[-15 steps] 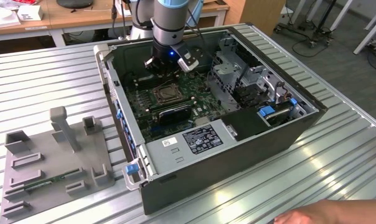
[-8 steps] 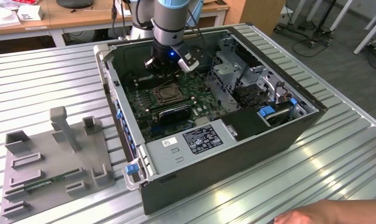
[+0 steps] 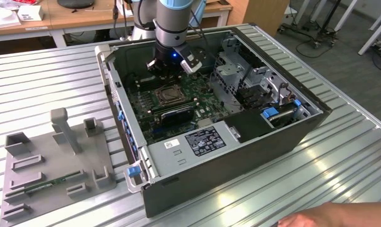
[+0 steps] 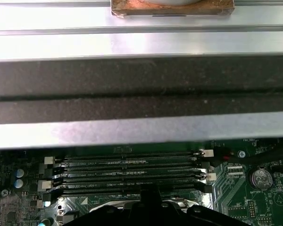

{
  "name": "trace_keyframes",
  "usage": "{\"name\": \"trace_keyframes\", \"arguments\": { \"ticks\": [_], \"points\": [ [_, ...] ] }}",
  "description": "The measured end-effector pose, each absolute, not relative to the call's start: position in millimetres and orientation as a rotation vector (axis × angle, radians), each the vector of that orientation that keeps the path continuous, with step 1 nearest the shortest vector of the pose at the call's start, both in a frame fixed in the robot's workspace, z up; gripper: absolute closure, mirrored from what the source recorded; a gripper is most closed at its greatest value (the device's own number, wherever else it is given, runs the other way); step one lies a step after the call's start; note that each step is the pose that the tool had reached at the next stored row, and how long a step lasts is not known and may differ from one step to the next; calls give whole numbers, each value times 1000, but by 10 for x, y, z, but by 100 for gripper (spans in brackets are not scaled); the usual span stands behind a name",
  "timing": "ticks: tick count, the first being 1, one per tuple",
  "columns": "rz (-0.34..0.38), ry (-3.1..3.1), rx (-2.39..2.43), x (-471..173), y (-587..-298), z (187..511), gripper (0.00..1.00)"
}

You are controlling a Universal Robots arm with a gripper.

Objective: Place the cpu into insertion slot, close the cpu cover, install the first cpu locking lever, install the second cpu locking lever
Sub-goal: 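Install the first cpu locking lever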

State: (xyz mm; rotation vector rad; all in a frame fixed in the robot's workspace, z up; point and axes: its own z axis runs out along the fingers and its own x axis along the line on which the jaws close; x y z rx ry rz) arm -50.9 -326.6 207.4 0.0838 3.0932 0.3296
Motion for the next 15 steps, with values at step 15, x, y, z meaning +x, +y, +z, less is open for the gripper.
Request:
{"name": "trace_keyframes", "arguments": {
  "ticks": [15],
  "points": [
    [329,3093,84,-510,-3238,2059,89]
  ]
}}
